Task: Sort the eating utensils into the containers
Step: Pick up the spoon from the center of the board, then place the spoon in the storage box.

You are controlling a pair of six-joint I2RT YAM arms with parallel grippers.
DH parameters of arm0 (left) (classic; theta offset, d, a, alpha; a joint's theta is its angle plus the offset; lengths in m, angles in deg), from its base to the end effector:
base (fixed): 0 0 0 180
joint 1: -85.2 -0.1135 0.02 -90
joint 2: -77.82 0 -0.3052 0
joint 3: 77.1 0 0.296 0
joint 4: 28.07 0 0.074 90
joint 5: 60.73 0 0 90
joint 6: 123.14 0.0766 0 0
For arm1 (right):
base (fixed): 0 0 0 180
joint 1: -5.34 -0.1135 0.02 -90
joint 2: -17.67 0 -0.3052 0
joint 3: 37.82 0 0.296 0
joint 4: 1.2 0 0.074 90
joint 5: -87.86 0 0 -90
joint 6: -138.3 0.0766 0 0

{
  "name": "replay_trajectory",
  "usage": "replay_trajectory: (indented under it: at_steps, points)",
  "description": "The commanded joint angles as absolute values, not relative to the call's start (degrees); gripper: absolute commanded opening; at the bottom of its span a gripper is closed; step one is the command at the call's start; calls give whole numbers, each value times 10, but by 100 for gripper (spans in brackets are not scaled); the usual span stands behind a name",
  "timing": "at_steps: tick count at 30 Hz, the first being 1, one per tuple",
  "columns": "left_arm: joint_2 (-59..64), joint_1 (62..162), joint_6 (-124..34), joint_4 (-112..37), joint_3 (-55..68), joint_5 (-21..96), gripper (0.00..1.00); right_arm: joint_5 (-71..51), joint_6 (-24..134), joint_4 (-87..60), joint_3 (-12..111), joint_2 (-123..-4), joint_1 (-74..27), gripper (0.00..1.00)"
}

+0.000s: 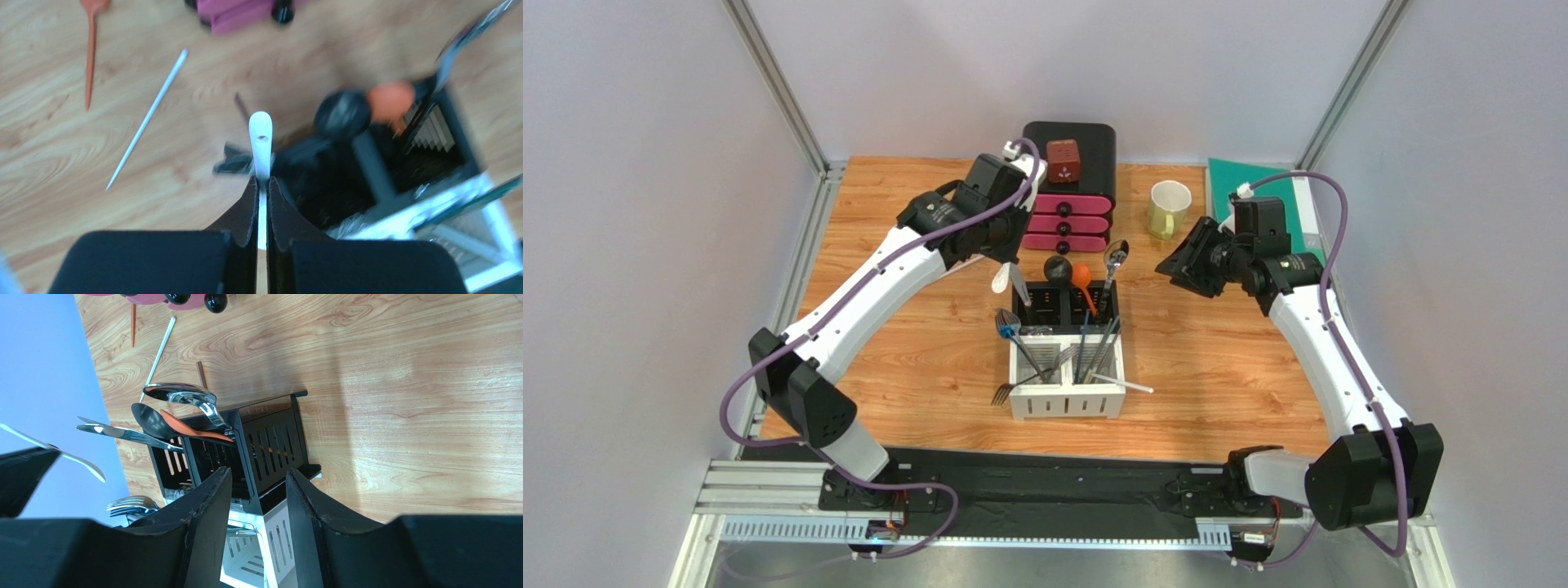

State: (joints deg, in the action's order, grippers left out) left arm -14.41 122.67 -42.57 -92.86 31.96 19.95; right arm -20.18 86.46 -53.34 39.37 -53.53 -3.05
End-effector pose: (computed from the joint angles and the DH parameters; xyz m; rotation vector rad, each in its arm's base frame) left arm 0.3372 -0.2428 0.3931 0.5086 2.3472 -0.1876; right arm 0.3109 0.0698 0.3274 0.4790 2.4129 0.7484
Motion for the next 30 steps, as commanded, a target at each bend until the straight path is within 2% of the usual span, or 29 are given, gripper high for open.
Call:
replay_trajectory:
  at_steps: [1,4,13,18,22,30]
  points:
    - [-94,1222,-563,-749,252,219,0,-217,874,-509,388,-505,-26,44]
    - [-102,1234,-644,-652,203,194,0,-216,871,-517,382,-492,-26,43]
    - [-156,1327,-726,-593,187,150,0,-203,859,-528,341,-458,-27,43]
    - [-192,1351,-745,-599,198,143,0,-215,861,-528,333,-460,-27,43]
    - [-200,1383,-736,-597,187,87,0,-214,859,-529,325,-449,-28,44]
    - [-202,1391,-741,-553,118,73,0,-210,852,-536,300,-437,-34,45]
